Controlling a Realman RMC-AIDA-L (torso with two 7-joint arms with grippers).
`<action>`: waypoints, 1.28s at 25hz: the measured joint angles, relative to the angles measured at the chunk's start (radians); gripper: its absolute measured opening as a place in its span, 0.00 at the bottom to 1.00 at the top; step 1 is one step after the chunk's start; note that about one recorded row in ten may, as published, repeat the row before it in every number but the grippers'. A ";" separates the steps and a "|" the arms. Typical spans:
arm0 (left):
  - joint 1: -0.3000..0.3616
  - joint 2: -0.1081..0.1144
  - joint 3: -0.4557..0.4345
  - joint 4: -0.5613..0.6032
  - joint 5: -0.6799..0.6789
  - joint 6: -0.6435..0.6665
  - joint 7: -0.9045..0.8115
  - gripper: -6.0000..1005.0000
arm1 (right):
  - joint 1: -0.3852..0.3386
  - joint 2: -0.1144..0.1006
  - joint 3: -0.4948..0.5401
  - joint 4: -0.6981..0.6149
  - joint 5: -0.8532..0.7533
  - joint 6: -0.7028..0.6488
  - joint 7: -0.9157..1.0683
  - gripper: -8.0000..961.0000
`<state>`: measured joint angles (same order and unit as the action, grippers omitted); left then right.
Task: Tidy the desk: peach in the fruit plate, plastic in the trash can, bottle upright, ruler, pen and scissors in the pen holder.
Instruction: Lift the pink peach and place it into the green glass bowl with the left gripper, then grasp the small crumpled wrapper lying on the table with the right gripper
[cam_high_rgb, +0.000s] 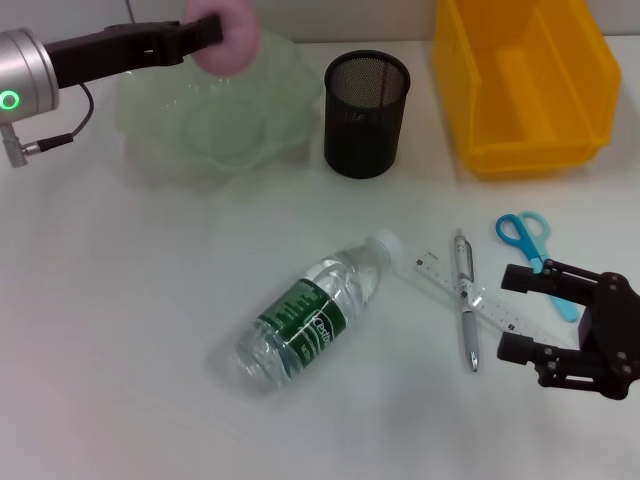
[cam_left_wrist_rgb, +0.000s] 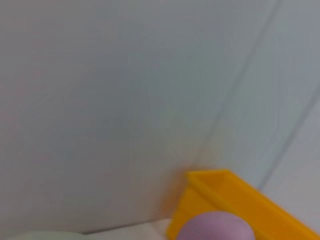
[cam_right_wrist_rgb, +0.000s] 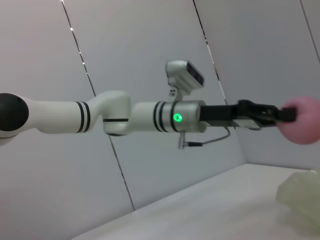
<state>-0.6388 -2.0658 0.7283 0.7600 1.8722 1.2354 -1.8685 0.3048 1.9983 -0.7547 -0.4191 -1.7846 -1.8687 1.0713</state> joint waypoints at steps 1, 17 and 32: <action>0.000 0.000 0.000 0.000 0.000 0.000 0.000 0.14 | 0.000 0.002 0.000 -0.001 0.000 -0.001 0.000 0.78; 0.085 0.005 0.025 -0.058 -0.223 0.072 0.185 0.67 | -0.003 0.010 0.010 0.004 0.001 -0.012 -0.006 0.77; 0.248 0.006 0.132 -0.063 -0.031 0.483 0.545 0.80 | 0.068 -0.010 0.117 -0.548 -0.059 -0.078 0.642 0.75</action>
<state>-0.3906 -2.0596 0.8604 0.6969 1.8410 1.7188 -1.3234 0.3727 1.9881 -0.6377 -0.9667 -1.8433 -1.9465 1.7132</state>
